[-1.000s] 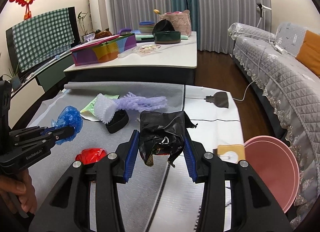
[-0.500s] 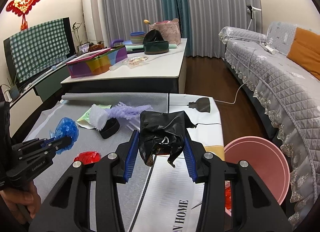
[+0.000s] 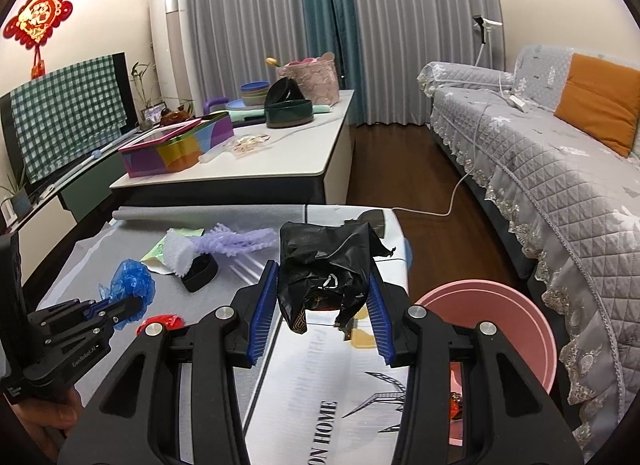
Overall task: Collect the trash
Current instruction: 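Carry the black bag with the right gripper while the left carries the blue bag to the pink bin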
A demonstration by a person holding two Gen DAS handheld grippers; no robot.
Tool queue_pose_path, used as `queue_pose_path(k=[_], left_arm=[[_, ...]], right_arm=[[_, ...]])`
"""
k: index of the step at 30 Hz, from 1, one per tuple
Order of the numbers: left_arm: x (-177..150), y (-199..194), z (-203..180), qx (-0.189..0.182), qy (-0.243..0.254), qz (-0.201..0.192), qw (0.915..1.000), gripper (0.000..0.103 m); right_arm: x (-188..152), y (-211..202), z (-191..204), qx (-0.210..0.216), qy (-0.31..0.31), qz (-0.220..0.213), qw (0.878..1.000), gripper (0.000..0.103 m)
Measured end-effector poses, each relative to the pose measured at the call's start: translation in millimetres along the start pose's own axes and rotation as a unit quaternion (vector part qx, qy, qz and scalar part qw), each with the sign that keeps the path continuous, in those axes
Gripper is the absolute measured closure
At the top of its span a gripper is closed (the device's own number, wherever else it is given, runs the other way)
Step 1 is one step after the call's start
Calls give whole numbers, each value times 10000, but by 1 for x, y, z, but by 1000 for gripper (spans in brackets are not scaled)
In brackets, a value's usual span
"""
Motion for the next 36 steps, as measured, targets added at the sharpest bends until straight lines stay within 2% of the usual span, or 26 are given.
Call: queue_pose_path(k=[19,36], left_arm=[[3,5,-48,-333,155,-13,9993,95],[17,12,-102,-838,241,31,9962,95]], right_arm=[[10,-18,-48,-429,20,-152,9990,60],[27,-36,-123,-1041,151,-179,9943,60]])
Point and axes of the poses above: each gripper's, at about its wrist camera, not at the fingertips, and y roughly the way its jaws point, z to its left, x to its top, the point moved 9 cm from there along y, roughly the way its jaws point, and after that the axes turned 14 degrees about -z, right-handed, at the moved point
